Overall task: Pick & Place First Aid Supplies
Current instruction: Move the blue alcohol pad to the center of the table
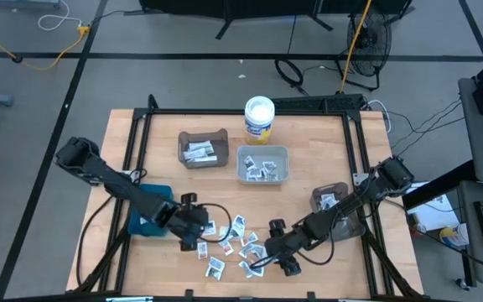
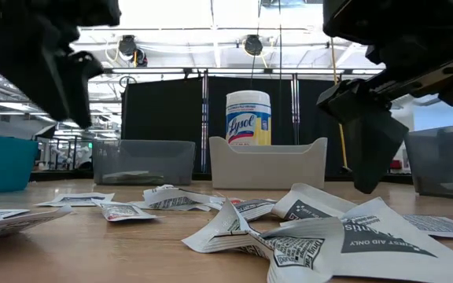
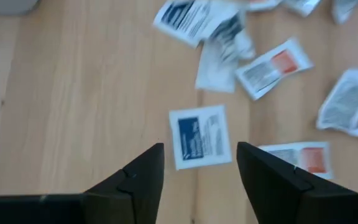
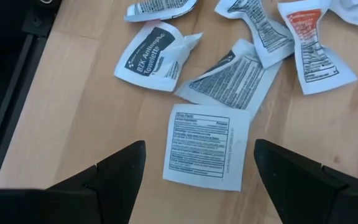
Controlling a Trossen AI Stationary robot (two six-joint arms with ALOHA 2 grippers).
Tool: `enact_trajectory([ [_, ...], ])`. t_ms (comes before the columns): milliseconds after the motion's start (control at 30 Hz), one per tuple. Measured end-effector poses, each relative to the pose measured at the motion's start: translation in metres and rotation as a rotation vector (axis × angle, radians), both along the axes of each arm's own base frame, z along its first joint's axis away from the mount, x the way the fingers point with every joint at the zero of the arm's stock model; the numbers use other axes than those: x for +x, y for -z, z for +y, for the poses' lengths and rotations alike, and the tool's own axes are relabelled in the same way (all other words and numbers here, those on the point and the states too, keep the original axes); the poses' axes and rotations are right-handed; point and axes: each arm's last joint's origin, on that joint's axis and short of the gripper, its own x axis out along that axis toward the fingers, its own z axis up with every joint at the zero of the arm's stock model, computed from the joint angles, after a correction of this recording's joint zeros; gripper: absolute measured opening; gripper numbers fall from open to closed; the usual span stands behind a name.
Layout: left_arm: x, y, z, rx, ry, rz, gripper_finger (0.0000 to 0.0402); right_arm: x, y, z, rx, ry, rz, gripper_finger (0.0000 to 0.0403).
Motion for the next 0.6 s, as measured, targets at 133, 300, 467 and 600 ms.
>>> enact_trajectory([
  [133, 0.004, 0.015, -0.002, 0.024, -0.013, 0.055, 0.0191, -0.001, 0.000, 0.002, 0.000, -0.006, 0.000, 0.0297],
  [300, 0.009, 0.032, -0.005, 0.054, -0.004, 0.101, 0.0147, -0.003, 0.000, 0.005, 0.000, -0.015, 0.000, 0.0297],
  [467, 0.013, 0.046, -0.005, 0.077, 0.000, 0.134, 0.0105, -0.003, 0.000, 0.005, 0.000, -0.014, -0.001, 0.0297],
  [600, 0.016, 0.052, -0.004, 0.085, -0.006, 0.148, 0.0081, -0.003, 0.000, 0.005, -0.003, -0.018, -0.002, 0.0297],
])
